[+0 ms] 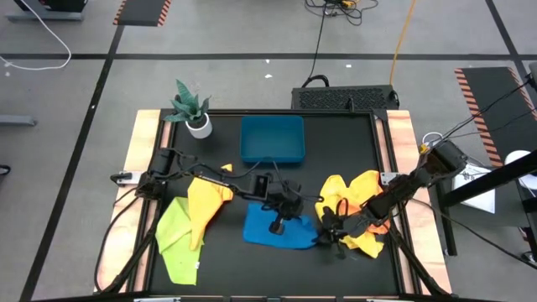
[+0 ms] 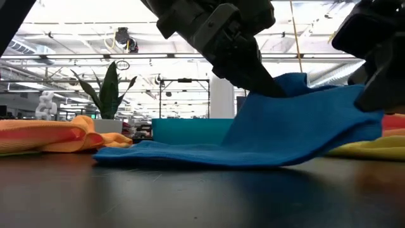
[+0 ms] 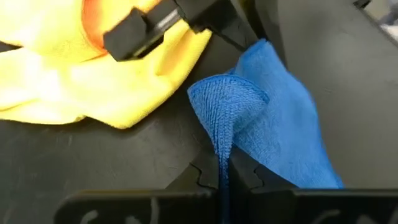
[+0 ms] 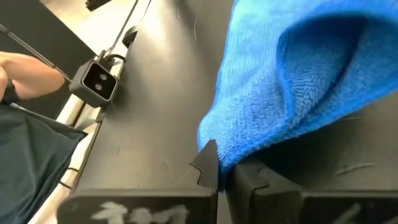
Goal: Fold microfiber towels
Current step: Fold the blue microfiber cloth
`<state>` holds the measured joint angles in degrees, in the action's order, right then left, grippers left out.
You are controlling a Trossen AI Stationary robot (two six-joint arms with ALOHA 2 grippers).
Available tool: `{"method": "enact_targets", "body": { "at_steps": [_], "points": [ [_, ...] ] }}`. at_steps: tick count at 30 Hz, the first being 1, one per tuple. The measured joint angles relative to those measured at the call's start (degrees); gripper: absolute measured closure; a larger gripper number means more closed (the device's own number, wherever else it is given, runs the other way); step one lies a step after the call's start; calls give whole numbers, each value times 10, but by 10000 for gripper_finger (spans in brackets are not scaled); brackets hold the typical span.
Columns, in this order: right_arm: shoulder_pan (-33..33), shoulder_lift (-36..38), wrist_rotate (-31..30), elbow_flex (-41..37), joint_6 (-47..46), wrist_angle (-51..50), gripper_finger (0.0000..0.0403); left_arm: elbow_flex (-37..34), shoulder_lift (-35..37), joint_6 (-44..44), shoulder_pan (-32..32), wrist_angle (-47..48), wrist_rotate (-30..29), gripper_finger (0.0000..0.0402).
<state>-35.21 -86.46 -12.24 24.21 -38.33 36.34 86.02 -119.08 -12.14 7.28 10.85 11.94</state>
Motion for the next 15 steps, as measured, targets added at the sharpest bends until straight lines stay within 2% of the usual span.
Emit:
{"method": "enact_targets", "body": {
  "at_steps": [5, 11, 15],
  "points": [
    [5, 39, -23, 0, -26, -83, 401, 0, 0, -1, -5, -4, -24, 394],
    [9, 98, -63, 0, -77, -211, 402, 0, 0, 52, -45, -6, -28, 396],
    [19, 135, -77, 0, -93, -273, 402, 0, 0, 52, -64, -23, -27, 398]
  ]
}}
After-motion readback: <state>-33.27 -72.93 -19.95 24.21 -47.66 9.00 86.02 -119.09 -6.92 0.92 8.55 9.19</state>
